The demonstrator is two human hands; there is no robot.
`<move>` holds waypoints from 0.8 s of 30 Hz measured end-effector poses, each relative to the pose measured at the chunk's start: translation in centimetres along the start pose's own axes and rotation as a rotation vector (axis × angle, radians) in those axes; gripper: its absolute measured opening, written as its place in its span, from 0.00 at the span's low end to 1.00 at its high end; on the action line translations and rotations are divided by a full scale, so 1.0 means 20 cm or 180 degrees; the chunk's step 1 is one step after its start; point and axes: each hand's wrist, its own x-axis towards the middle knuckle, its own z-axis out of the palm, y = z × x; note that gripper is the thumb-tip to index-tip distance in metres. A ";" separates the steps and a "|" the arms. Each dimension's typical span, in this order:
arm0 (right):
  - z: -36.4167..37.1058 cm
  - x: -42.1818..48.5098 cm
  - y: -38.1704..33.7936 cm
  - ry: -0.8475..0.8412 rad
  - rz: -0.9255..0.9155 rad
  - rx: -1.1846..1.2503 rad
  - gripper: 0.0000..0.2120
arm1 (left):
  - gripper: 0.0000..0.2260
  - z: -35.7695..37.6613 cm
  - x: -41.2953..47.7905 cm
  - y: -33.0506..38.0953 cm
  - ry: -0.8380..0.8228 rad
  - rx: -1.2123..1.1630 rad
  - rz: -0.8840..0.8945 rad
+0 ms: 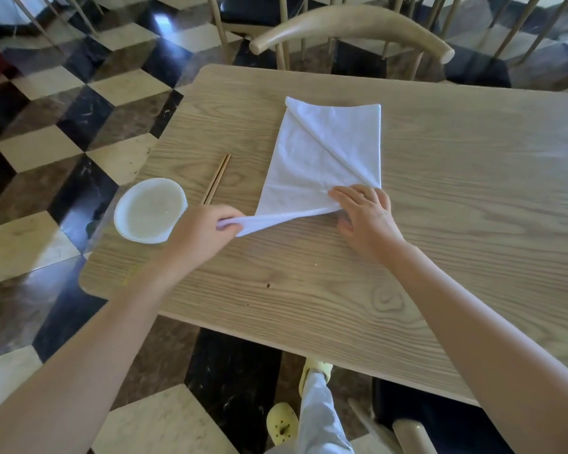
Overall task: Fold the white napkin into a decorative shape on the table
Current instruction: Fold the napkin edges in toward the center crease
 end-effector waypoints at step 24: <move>-0.03 0.04 0.09 0.0965 0.1597 0.0607 0.11 | 0.14 0.04 1.25 0.11 -0.0081 -0.1968 -0.1276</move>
